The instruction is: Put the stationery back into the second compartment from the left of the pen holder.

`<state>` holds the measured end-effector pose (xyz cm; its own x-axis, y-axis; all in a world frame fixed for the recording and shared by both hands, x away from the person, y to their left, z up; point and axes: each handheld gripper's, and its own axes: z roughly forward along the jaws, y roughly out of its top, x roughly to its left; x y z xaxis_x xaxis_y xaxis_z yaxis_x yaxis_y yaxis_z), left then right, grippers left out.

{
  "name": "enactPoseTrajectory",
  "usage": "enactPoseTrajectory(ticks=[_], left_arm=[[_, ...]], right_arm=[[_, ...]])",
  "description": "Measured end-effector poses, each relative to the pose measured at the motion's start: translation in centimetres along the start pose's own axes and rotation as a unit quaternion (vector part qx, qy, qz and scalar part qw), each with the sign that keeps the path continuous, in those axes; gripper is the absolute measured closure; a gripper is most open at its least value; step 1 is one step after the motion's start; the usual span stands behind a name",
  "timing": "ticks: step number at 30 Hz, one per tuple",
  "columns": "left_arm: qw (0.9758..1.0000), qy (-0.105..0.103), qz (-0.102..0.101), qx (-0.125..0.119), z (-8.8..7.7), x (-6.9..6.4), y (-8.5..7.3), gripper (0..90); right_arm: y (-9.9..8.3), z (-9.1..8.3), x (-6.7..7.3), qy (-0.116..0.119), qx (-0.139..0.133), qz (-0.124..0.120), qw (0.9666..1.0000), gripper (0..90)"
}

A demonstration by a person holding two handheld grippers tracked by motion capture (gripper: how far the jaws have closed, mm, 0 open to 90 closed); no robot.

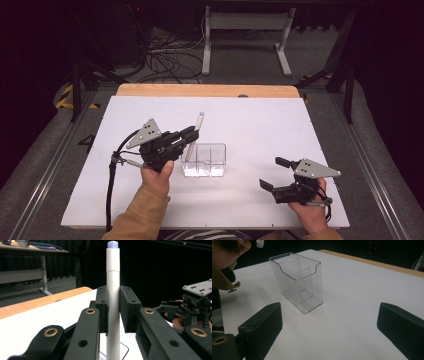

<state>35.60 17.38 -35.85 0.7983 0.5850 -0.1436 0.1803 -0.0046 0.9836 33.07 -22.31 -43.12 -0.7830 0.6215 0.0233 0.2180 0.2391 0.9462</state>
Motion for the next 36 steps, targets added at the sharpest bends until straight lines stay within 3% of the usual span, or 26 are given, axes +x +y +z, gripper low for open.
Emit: enactPoseTrajectory(ticks=[7,14,23,30,36], left_arm=[[0.9997,-0.02,-0.007,-0.01,1.2,0.4,-0.3,78.5],[0.9996,-0.027,-0.001,-0.012,2.3,0.3,-0.7,78.3],[0.9996,-0.024,-0.002,-0.012,3.3,0.3,-1.1,78.2],[0.9999,-0.004,-0.009,-0.004,3.5,0.9,-1.7,78.3],[0.9998,-0.011,-0.019,-0.004,3.9,1.6,-2.5,78.3]], right_arm=[[0.0,0.1,0.0,0.002,0.001,-0.001,1.0,6.8],[-0.1,0.1,0.0,0.003,0.001,-0.001,1.0,6.8],[-0.1,0.1,0.1,0.005,0.001,-0.003,1.0,6.8],[-0.1,0.1,0.1,0.006,0.001,-0.006,1.0,6.8],[0.0,0.1,0.1,0.007,0.001,-0.006,1.0,6.8]])
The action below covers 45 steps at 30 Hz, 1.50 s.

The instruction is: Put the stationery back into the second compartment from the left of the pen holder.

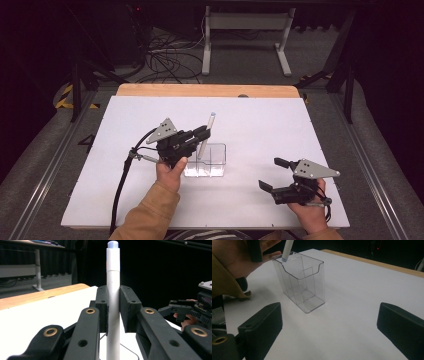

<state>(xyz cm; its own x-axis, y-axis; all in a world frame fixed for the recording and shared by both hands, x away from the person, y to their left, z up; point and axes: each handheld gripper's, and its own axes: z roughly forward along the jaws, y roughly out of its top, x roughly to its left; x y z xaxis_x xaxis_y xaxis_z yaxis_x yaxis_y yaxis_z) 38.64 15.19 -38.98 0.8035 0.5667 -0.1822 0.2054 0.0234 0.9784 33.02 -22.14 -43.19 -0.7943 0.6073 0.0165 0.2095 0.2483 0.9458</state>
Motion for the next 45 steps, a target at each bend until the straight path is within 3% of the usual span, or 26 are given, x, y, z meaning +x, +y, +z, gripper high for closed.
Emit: enactPoseTrajectory(ticks=[10,32,35,37,40,45], left_arm=[[0.9997,-0.006,0.014,0.017,0.3,0.0,-0.7,78.2],[0.9987,0.005,0.032,0.039,0.0,-0.4,-2.0,77.7],[0.9987,0.012,0.039,0.032,-0.2,-0.7,-1.7,60.2],[0.9979,0.025,0.055,0.024,-0.7,-1.0,-1.5,53.9],[0.9974,0.031,0.063,0.012,-1.5,-1.5,-0.8,46.2],[0.9948,0.047,0.089,0.015,-2.8,-2.4,0.6,34.9]], right_arm=[[0.0,0.0,0.0,0.003,0.0,-0.001,1.0,6.8],[0.0,0.1,0.0,0.007,0.0,-0.002,1.0,6.8],[0.0,0.1,0.0,0.007,-0.001,-0.002,1.0,6.8],[0.0,0.1,0.0,0.006,-0.002,-0.001,1.0,6.8],[0.0,0.1,0.0,0.006,-0.001,-0.002,1.0,6.8],[0.0,0.1,0.0,0.006,-0.002,-0.002,1.0,6.8]])
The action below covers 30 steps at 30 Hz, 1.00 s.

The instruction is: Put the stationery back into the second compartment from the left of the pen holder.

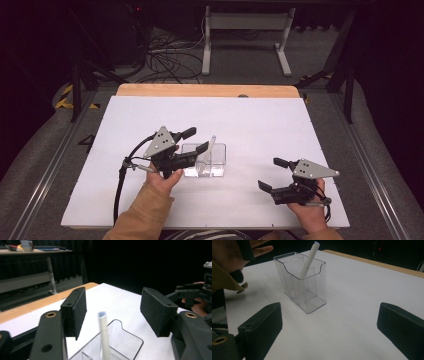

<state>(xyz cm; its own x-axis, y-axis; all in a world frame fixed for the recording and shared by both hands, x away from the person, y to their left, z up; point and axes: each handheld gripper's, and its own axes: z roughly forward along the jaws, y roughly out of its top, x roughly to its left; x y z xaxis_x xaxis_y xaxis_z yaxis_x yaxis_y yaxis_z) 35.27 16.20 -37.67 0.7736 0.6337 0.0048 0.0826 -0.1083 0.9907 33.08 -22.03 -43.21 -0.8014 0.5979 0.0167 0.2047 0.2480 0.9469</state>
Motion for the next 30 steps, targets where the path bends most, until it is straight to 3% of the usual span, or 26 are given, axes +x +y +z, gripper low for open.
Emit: enactPoseTrajectory(ticks=[1,5,7,8,14,19,22,25,30], left_arm=[[1.0,0.0,0.005,-0.001,-0.3,0.0,0.2,32.8],[0.9999,-0.008,-0.004,0.004,-1.1,-0.3,0.9,26.6],[0.9996,-0.011,-0.008,0.025,-1.3,-0.3,1.2,22.5],[0.9996,-0.014,-0.01,0.023,-1.4,-0.3,1.3,19.8],[0.9996,-0.011,0.002,0.024,-2.1,-0.2,1.6,16.7],[0.9988,-0.006,0.014,0.047,-2.6,0.1,1.5,13.2],[0.9988,-0.008,0.013,0.048,-3.3,0.3,1.6,11.9],[0.9986,0.0,0.01,0.051,-4.1,0.7,1.7,10.9],[0.9973,0.031,0.013,0.066,-5.9,1.6,1.4,10.5]], right_arm=[[0.0,0.0,0.0,0.0,0.0,0.0,1.0,6.7],[-0.1,0.0,0.1,0.0,0.001,0.0,1.0,6.7],[0.0,0.0,0.1,0.0,0.001,-0.002,1.0,6.6],[0.0,0.0,0.2,0.0,0.0,-0.001,1.0,6.6],[0.0,-0.1,0.1,0.0,-0.001,-0.001,1.0,6.3],[-0.1,-0.2,0.1,-0.001,-0.002,-0.003,1.0,6.1],[-0.1,-0.3,0.1,-0.001,-0.005,-0.003,1.0,5.7],[-0.1,-0.3,0.1,-0.001,-0.005,-0.001,1.0,5.4],[-0.2,-0.4,0.2,-0.002,-0.007,-0.001,1.0,5.3]])
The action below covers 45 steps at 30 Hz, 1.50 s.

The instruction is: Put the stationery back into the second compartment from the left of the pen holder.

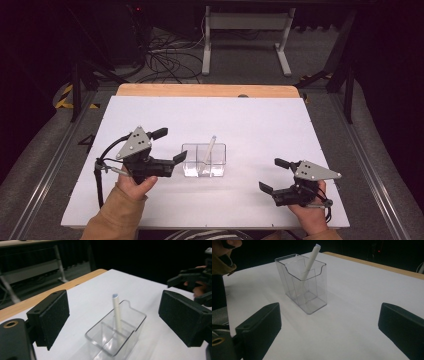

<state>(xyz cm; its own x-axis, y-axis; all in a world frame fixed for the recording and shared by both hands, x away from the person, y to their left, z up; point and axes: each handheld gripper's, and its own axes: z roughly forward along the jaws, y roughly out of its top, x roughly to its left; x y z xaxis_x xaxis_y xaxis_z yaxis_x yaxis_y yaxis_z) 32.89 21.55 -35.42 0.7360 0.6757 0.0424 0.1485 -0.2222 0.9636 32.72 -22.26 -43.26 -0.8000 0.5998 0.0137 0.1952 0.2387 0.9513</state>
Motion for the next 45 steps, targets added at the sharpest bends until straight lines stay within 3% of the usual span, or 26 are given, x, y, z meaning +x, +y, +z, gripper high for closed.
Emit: enactPoseTrajectory(ticks=[12,22,27,32,35,39,43,45], left_arm=[[0.9994,0.03,-0.003,0.019,-3.4,1.8,-2.9,9.0],[0.9958,0.055,0.031,0.067,-4.8,3.0,-5.8,5.8],[0.9969,0.046,0.009,0.064,-5.5,3.9,-7.4,5.8],[0.9964,0.06,0.003,0.06,-6.1,4.2,-9.1,6.4],[0.9959,0.059,-0.008,0.069,-6.2,4.1,-10.4,6.4],[0.9941,0.07,-0.005,0.083,-6.2,3.9,-11.9,6.5],[0.9947,0.058,-0.021,0.082,-6.1,4.0,-12.2,6.5],[0.9946,0.063,-0.013,0.081,-6.0,4.0,-12.0,6.5]], right_arm=[[-0.2,-0.1,-0.1,0.002,-0.005,-0.001,1.0,4.4],[-0.4,0.0,-0.1,0.004,-0.008,-0.003,1.0,3.8],[-0.4,-0.1,-0.2,0.004,-0.009,-0.005,0.9999,3.7],[-0.6,-0.1,-0.3,0.004,-0.008,-0.005,0.9999,3.5],[-0.6,-0.2,-0.4,0.002,-0.01,-0.006,0.9999,3.3],[-0.8,-0.2,-0.5,0.001,-0.011,-0.006,0.9999,3.1],[-1.0,-0.1,-0.6,-0.001,-0.007,-0.009,0.9999,3.1],[-1.1,0.0,-0.6,-0.002,-0.005,-0.008,0.9999,3.0]])
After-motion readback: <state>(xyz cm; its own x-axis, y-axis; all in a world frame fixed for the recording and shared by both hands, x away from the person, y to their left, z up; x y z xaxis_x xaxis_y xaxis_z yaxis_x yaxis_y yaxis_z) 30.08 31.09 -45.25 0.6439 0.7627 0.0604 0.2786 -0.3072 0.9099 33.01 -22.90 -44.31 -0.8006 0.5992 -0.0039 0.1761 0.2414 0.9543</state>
